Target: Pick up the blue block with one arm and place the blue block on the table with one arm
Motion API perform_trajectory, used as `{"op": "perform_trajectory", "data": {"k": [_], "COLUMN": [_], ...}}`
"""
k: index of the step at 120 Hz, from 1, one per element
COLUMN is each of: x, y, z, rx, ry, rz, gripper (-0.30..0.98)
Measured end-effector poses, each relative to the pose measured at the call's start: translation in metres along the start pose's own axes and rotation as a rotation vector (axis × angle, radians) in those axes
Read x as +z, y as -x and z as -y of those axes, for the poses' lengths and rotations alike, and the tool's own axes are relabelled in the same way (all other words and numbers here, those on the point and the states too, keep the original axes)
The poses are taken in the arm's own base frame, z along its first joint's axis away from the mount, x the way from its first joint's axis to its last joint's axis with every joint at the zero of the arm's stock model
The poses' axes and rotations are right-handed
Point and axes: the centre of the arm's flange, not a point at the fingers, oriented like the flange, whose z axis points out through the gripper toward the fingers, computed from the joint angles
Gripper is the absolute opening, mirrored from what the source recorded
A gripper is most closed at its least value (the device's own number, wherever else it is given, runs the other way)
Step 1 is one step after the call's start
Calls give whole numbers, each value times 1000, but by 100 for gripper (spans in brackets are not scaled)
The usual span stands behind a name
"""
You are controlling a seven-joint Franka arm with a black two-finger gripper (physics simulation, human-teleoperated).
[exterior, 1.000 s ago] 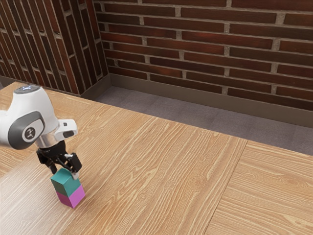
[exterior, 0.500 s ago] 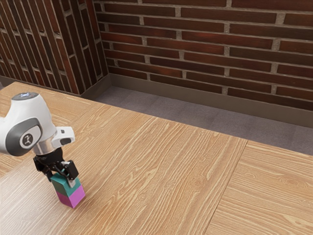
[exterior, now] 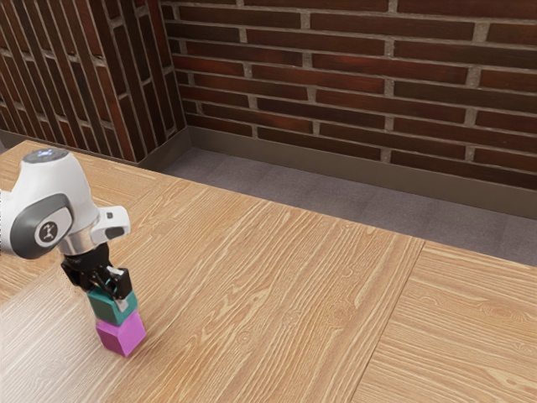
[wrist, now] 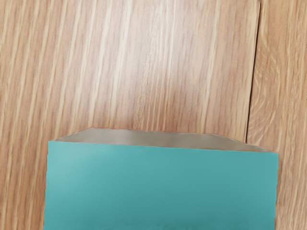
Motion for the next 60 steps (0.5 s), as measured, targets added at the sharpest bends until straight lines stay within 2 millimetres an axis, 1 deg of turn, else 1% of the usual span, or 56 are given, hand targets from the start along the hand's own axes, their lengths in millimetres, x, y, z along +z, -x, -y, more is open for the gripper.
{"op": "perform_trajectory", "data": {"k": [9,23,34,40,44,50,60], "x": [-5,-7,-2,1,7,12,24], "y": [-23,-82,-134,-158,-167,-173,-177], "z": [1,-10,-19,-29,-37,-46,-49], "rx": [15,51,68,83,94,104,99], "ry": [-33,-86,-115,-122,-124,-121,-114], "rz": [-11,-25,-40,-51,-50,-49,-37], "gripper": [33,31,30,30,29,29,29]}}
